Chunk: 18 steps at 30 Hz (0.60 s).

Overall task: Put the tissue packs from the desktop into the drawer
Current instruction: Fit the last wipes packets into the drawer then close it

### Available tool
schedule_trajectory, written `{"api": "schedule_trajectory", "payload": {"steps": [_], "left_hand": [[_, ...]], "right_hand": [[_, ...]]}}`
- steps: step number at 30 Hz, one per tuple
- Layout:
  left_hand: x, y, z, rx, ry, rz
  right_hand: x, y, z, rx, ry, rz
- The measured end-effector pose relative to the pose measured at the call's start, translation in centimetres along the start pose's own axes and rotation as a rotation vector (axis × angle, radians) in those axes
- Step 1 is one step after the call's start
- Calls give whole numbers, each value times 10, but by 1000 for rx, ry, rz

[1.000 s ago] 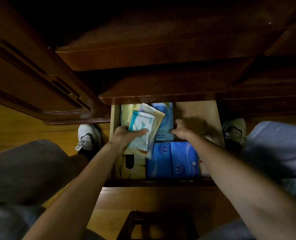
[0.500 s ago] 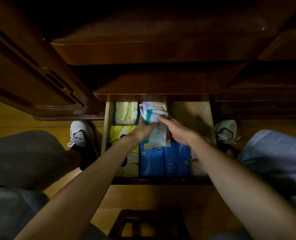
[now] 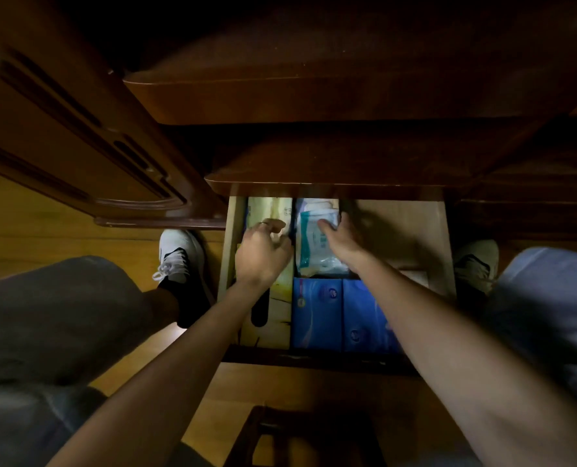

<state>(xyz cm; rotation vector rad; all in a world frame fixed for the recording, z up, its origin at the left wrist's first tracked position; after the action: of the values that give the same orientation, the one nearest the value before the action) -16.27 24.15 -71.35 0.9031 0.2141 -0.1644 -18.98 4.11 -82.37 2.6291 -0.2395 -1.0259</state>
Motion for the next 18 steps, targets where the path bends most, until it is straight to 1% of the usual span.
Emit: {"api": "schedule_trajectory", "payload": {"steps": [1,3,6,8,10,11,13,16,18], "left_hand": [[0,-1,-3,52,-40,-24],[-5,-7,2,229,-199,-39],[-16,-25,19,460,-451,-32],[-19,-45,27,588,-550,-93],[-19,-61,30,685,-572,-163],[-18,-67,29,725,-567,-194],[-14,-77,25,780,-534,-256],[-6,-86,23,833,-503,-319],[-1,-89,24,849,-497,-354]], "right_hand": [[1,0,-2,-123,21,83],[0,7,-6,-311,40,242],[2,15,-6,-471,17,299],[2,20,-10,-415,19,321],[3,26,-14,-284,43,353],[4,28,-15,-259,55,339],[9,27,-11,-246,56,251],[10,30,1,-87,-2,136],[8,30,0,-32,3,87]]}}
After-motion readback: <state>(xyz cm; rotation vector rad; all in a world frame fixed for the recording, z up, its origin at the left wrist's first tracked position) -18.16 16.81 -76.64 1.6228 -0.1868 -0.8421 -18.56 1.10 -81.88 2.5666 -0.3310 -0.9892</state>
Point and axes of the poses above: each hand's wrist, its own x-axis towards the middle knuckle, its own y-axis out of the back of the hand, z = x × y, the point moved 10 cm from there along x, towards the middle knuckle, and after that the axes turned 2 degrees about y, right-handed, at the moved point
